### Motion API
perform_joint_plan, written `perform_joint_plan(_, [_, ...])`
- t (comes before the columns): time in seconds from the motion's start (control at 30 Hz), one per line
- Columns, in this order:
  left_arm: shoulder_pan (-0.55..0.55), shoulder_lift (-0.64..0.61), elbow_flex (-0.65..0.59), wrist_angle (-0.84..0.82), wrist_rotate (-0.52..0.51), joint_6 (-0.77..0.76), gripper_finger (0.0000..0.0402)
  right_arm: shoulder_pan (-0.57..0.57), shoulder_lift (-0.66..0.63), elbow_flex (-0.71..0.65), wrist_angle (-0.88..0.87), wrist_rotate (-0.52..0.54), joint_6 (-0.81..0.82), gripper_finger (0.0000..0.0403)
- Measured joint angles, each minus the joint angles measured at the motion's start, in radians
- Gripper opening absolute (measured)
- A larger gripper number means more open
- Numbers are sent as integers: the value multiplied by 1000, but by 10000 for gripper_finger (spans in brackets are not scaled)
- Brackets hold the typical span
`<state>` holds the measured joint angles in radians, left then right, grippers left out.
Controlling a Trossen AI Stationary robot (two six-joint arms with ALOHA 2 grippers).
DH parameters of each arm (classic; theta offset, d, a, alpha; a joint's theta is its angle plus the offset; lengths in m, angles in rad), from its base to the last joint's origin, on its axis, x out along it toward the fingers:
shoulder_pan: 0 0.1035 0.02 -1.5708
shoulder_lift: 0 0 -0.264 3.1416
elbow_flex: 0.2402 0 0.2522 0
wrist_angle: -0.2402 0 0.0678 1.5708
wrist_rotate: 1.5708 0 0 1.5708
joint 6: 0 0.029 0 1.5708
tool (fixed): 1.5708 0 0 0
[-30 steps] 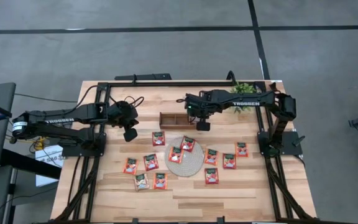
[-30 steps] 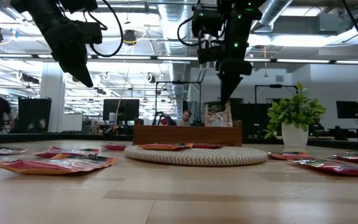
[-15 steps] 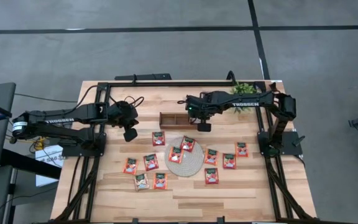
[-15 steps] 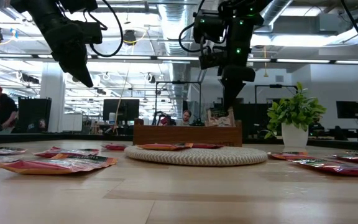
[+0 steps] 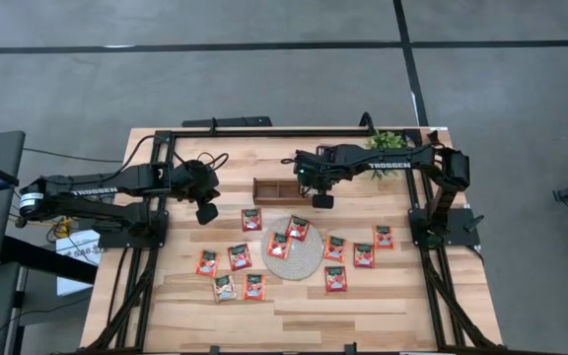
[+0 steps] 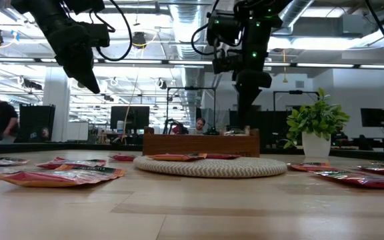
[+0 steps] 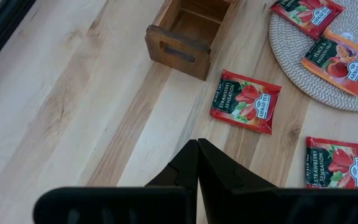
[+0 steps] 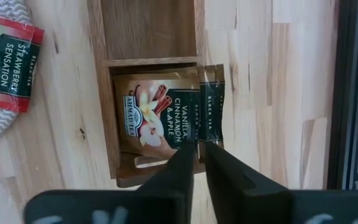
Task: Pick & Place Tea
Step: Put the brown tea bag into the right section of the wooden organizer, then put the orange tea bag into the middle section of the wooden organizer
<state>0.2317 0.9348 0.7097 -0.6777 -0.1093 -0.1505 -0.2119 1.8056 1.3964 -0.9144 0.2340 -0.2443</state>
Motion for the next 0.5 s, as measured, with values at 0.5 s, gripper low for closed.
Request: perform_joint_plan(0.5, [0,0,0,0,0,0,0,19,-26,16,-69,43,53,71])
